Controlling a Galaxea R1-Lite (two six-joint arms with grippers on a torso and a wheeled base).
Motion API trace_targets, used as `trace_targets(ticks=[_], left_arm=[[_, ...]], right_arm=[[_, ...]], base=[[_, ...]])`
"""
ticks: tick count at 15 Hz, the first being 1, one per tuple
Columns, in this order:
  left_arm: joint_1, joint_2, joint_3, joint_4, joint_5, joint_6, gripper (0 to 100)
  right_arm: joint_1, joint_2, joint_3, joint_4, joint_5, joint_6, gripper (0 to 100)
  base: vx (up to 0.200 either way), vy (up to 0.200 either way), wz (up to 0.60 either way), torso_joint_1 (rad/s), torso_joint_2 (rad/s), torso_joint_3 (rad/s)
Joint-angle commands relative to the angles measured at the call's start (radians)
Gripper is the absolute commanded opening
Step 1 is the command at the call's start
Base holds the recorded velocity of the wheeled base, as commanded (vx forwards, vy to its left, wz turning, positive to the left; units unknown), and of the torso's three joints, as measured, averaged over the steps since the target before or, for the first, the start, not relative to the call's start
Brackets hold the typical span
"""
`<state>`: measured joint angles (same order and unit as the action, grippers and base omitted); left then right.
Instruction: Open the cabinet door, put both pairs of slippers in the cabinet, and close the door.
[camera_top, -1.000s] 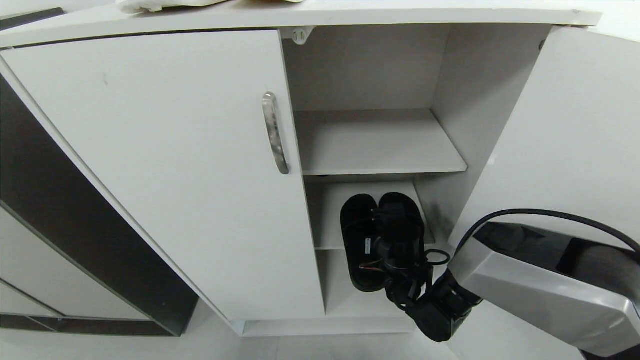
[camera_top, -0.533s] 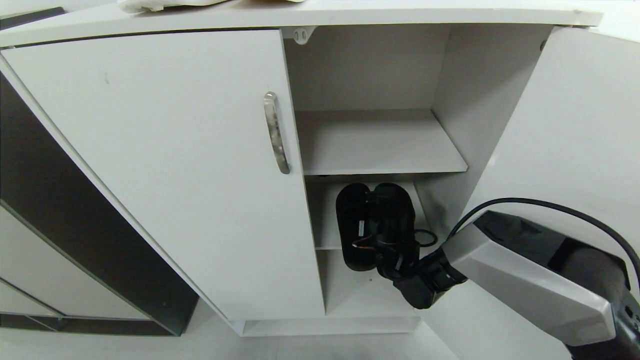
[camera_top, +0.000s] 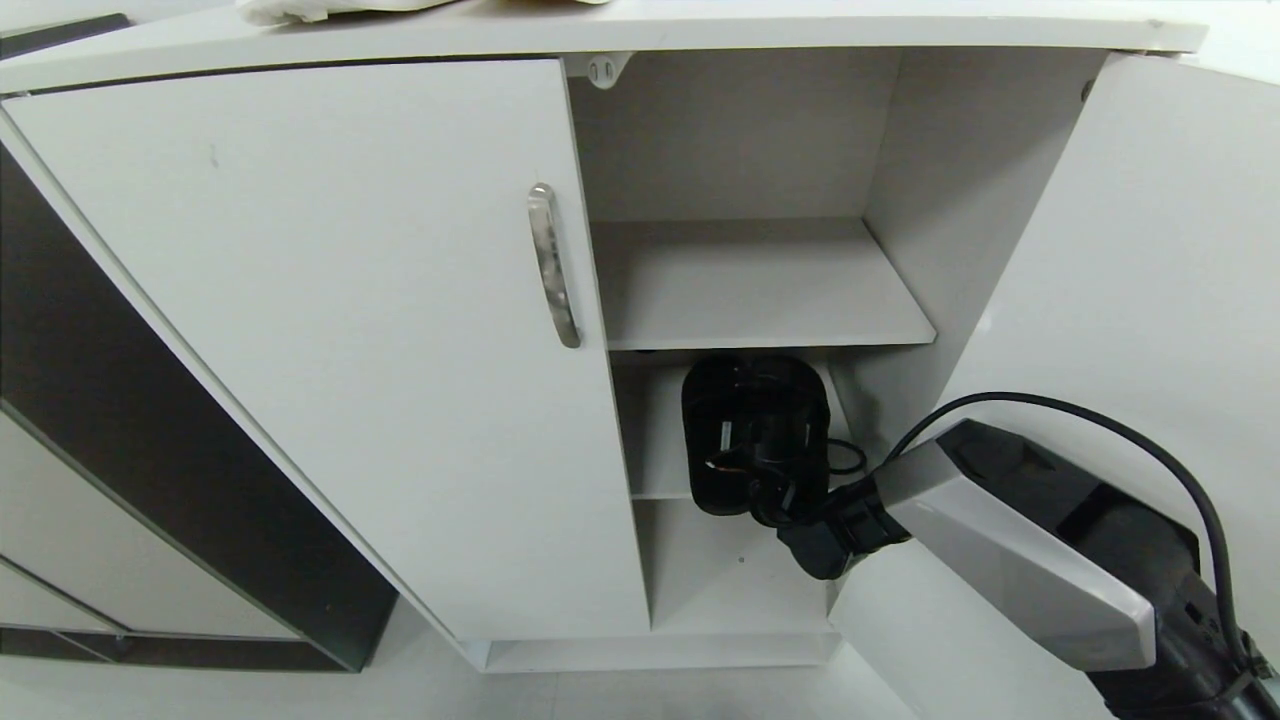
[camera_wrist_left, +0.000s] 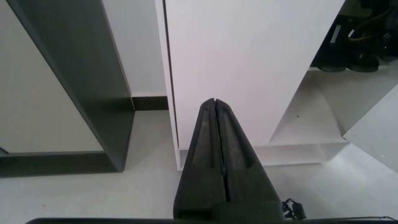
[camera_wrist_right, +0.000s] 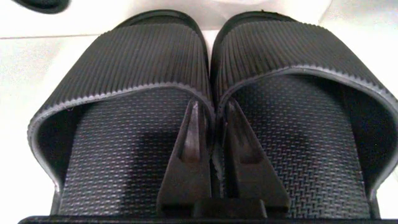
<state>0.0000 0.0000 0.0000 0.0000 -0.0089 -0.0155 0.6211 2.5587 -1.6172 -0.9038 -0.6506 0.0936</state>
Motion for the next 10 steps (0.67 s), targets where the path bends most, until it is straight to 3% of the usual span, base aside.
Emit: trace_targets(ticks=[1,5,6,10], left_arm=[[0.0,0.0,0.0,0.0,0.0,0.0,0],[0.0,0.0,0.0,0.0,0.001,0.0,0],[0.0,0.0,0.0,0.0,0.001,-0.001,0],[0.0,0.0,0.0,0.0,0.0,-0.001,0]], right_arm=[[-0.001,0.012,-0.003,-0.001,0.0,0.0,0],[-0.001,0.014,-0.003,-0.001,0.0,0.0,0],[-0.001,0.015,-0.003,-0.001,0.0,0.0,100],[0.003,0.008,0.023,-0.003,-0.003,0.0,100]], base=[[0.0,0.0,0.0,0.0,0.0,0.0],[0.0,0.0,0.0,0.0,0.0,0.0],[0.0,0.0,0.0,0.0,0.0,0.0],[0.0,0.0,0.0,0.0,0.0,0.0]])
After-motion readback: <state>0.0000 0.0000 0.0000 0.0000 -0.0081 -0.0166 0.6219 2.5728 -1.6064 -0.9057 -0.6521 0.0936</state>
